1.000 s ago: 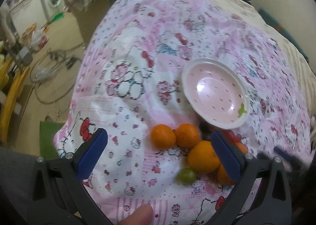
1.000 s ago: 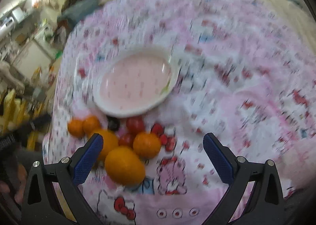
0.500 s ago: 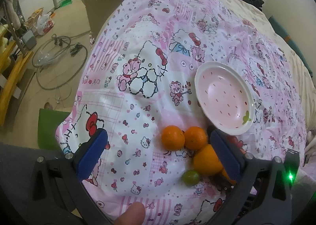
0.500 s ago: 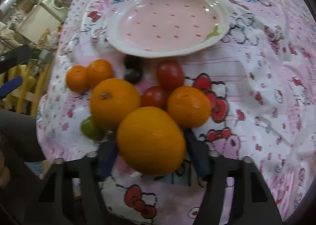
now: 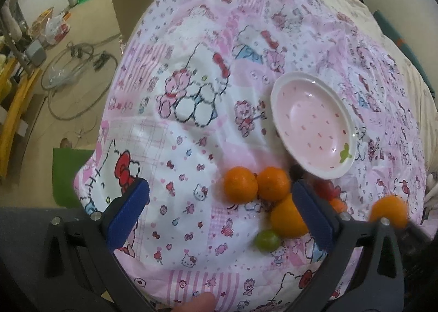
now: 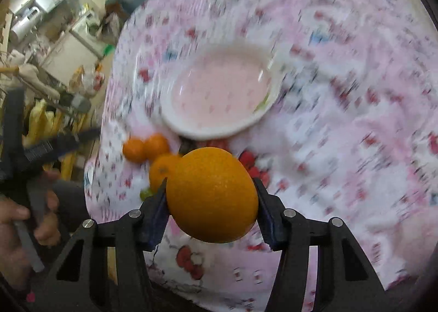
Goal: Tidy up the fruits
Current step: 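Grasp the large orange with the right tool and lift it, then carry the orange toward the plate with the right tool while the left tool reaches a mandarin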
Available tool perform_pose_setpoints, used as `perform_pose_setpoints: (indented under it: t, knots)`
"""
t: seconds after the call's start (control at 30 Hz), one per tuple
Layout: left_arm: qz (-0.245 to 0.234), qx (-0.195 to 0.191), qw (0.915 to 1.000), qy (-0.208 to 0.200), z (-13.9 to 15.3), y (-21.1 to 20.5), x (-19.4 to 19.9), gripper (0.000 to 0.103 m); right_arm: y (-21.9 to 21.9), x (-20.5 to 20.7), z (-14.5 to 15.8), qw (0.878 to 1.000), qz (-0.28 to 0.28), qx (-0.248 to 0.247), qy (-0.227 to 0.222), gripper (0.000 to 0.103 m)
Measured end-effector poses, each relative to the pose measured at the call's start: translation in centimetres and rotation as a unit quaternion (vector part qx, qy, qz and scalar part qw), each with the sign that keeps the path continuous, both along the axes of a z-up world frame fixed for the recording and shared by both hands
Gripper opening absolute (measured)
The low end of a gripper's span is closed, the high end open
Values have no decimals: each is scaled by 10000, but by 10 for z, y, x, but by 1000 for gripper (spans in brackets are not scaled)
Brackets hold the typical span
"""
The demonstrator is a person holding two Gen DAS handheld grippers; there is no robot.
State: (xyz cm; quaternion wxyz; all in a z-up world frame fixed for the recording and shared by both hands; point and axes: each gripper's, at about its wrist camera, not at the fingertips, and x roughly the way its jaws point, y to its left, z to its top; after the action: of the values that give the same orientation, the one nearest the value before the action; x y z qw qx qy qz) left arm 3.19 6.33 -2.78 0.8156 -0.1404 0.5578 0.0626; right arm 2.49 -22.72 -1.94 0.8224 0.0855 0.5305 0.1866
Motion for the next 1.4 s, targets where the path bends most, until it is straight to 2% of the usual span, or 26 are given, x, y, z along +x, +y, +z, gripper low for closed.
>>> perform_pose_setpoints:
  t: [0.13, 0.2, 0.3, 0.37, 0.4, 0.47, 0.5, 0.57, 0.6, 0.67, 0.77, 0.87, 0.93, 1.03, 1.13, 1.17, 1.23, 1.37, 1.4]
  knots:
    - [-66, -57, 9997, 212, -13, -1, -1, 102, -26, 9, -4, 9989, -439, 183, -2, 58]
    - [-100, -75, 9995, 298, -18, -1, -2, 98, -32, 8, -12, 9978, -601, 254, 88, 58]
    - [-100, 21, 9985, 541, -30, 1, 2, 85, -34, 6, -15, 9974, -647, 269, 154, 58]
    - [-245, -43, 9960, 858, -40, 0, 11, 71, -32, 5, -13, 9978, -629, 176, 76, 58]
    - [-364, -80, 9943, 1000, -44, -3, 15, 67, -32, 6, -12, 9978, -639, 160, 59, 58]
    - [-844, 101, 9886, 1243, -46, -15, 22, 65, -34, 8, -13, 9973, -703, 194, 67, 58]
    - [-1319, 385, 9811, 1362, -45, -27, 26, 65, -35, 8, -12, 9972, -713, 192, 66, 58]
    - [-1815, 710, 9706, 1416, -42, -39, 29, 65, -38, 9, -10, 9971, -731, 202, 47, 58]
    - [-2125, 909, 9612, 1503, -41, -45, 32, 65, -40, 8, -10, 9970, -741, 232, 46, 58]
    - [-2507, 1179, 9483, 1546, -42, -53, 37, 53, -41, 10, -8, 9966, -772, 286, 56, 58]
    - [-3009, 1247, 9286, 1777, -48, -65, 44, 52, -40, 11, -6, 9966, -787, 224, 4, 58]
    - [-3405, 1476, 9112, 1791, -55, -77, 50, 54, -40, 12, -3, 9967, -787, 205, -42, 58]
    - [-3675, 1447, 8979, 1944, -61, -84, 53, 55, -41, 12, -3, 9965, -811, 169, -48, 58]
    - [-3915, 1555, 8875, 1868, -65, -93, 55, 55, -43, 12, -5, 9962, -858, 138, -22, 58]
    - [-4041, 1499, 8806, 1971, -74, -99, 51, 49, -44, 13, -6, 9961, -877, 117, -4, 58]
    - [-4070, 1468, 8789, 2008, -76, -100, 49, 40, -44, 13, -6, 9961, -875, 108, -1, 58]
    - [-4119, 1485, 8767, 1990, -80, -101, 43, 39, -43, 13, -7, 9962, -862, 92, -1, 58]
    - [-4057, 1499, 8823, 1858, -77, -100, 25, 38, -40, 13, -7, 9969, -780, 75, -3, 58]
    - [-3977, 1418, 8880, 1823, -71, -96, 19, 38, -39, 13, -7, 9971, -758, 91, 1, 58]
